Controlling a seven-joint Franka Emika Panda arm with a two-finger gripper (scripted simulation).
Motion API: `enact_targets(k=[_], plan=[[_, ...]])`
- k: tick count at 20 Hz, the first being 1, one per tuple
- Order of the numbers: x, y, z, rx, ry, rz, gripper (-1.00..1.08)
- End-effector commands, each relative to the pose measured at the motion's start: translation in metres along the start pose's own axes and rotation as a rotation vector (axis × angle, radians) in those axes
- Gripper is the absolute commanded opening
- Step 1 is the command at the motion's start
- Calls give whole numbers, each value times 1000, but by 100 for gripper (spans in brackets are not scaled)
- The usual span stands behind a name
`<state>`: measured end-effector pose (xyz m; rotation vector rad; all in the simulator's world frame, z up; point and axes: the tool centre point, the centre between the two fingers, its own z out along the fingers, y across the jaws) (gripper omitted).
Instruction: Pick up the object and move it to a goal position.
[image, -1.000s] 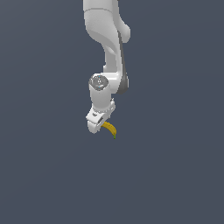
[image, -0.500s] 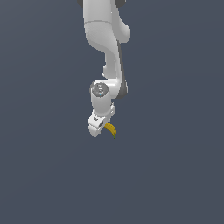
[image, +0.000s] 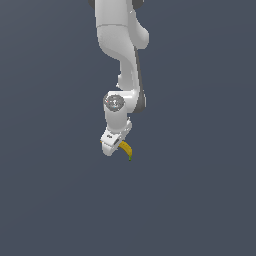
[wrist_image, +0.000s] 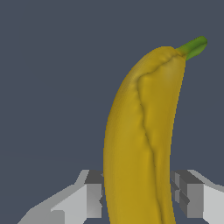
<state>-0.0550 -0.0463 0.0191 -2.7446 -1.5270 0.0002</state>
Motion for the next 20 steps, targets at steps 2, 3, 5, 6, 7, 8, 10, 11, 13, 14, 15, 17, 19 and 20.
enact_targets(k=[2, 3, 5, 6, 7, 8, 10, 11, 13, 14, 15, 17, 19, 20], plan=[[0, 0, 0, 0, 0, 0, -100], [1, 0, -1, 0, 0, 0, -100], [4, -1, -4, 0, 0, 0, -100], [7, -1, -7, 0, 0, 0, -100], [10, -1, -10, 0, 0, 0, -100], [13, -2, -13, 0, 0, 0, -100], [21, -3, -22, 0, 0, 0, -100], [26, -4, -27, 0, 0, 0, -100], [38, -5, -39, 0, 0, 0, -100], [44, -6, -45, 0, 0, 0, -100], [51, -7, -52, 0, 0, 0, -100], [65, -9, -67, 0, 0, 0, -100], [81, -11, -83, 0, 0, 0, -100], [89, -12, -91, 1, 1, 0, -100]])
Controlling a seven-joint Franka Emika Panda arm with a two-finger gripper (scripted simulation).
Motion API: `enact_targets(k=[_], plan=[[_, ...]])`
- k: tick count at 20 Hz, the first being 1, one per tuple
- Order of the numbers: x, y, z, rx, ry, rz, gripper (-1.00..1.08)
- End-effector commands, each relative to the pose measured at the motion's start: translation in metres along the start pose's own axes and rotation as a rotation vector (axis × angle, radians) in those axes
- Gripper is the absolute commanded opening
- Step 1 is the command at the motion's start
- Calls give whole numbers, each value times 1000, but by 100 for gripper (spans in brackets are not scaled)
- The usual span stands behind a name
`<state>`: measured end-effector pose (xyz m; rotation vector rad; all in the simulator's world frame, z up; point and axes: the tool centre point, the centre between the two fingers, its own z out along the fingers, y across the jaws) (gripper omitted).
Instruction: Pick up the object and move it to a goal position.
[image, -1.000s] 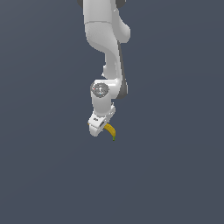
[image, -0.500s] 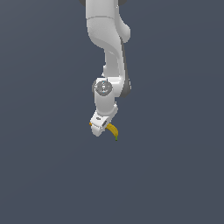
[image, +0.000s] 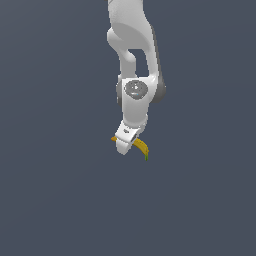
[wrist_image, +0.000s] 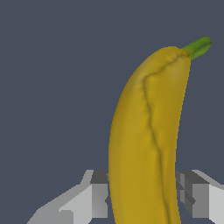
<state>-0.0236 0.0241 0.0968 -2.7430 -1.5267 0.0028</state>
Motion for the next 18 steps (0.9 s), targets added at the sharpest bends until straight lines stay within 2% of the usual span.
enact_targets(k=[1, 10, 18], plan=[[20, -2, -22, -2, 1, 0, -100], [95, -10, -99, -1, 2, 1, -100], [148, -13, -152, -2, 2, 3, -100]])
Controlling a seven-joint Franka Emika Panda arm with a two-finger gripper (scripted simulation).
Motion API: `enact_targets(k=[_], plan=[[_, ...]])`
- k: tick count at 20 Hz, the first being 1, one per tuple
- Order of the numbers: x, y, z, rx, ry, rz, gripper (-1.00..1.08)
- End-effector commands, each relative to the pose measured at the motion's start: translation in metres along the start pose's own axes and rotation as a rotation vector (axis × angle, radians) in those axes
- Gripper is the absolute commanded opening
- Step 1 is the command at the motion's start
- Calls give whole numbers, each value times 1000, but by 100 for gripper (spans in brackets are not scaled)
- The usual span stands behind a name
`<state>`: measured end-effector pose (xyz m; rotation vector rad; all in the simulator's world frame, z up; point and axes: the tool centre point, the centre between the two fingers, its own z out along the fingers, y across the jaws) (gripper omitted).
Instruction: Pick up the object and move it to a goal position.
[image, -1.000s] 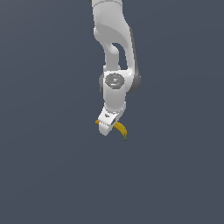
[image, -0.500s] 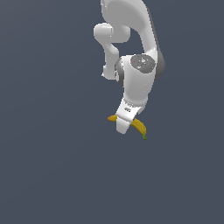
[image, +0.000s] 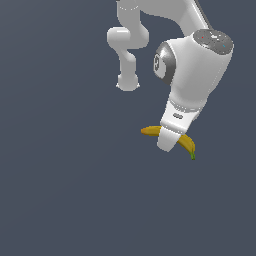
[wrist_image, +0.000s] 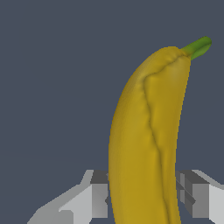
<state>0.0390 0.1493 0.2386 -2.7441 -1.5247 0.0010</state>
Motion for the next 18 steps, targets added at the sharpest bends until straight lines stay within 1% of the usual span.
enact_targets(k=[1, 10, 18], plan=[[15, -1, -16, -1, 1, 1, -100], [57, -2, -57, -2, 0, 3, -100], [78, -2, -77, -2, -1, 3, -100]])
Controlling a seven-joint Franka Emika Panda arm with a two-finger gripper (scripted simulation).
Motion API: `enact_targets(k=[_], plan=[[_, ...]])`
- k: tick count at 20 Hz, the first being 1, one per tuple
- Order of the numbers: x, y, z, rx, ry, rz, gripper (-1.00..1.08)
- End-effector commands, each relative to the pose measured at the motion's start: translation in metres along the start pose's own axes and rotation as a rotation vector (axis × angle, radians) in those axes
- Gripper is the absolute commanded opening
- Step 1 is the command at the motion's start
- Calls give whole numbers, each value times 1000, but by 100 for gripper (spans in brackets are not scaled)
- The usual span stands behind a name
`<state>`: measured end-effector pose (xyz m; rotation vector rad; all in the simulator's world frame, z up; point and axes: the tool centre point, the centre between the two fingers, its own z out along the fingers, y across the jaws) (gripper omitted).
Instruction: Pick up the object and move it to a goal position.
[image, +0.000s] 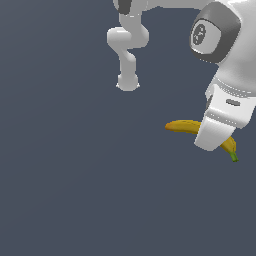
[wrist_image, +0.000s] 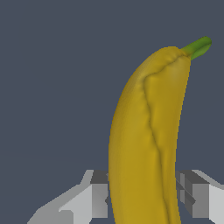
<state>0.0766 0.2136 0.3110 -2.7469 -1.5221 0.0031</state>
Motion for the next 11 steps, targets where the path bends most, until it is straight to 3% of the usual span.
enact_targets(k=[1, 11], plan=[[5, 0, -6, -2, 1, 0, -100], [11, 1, -11, -2, 1, 0, -100]])
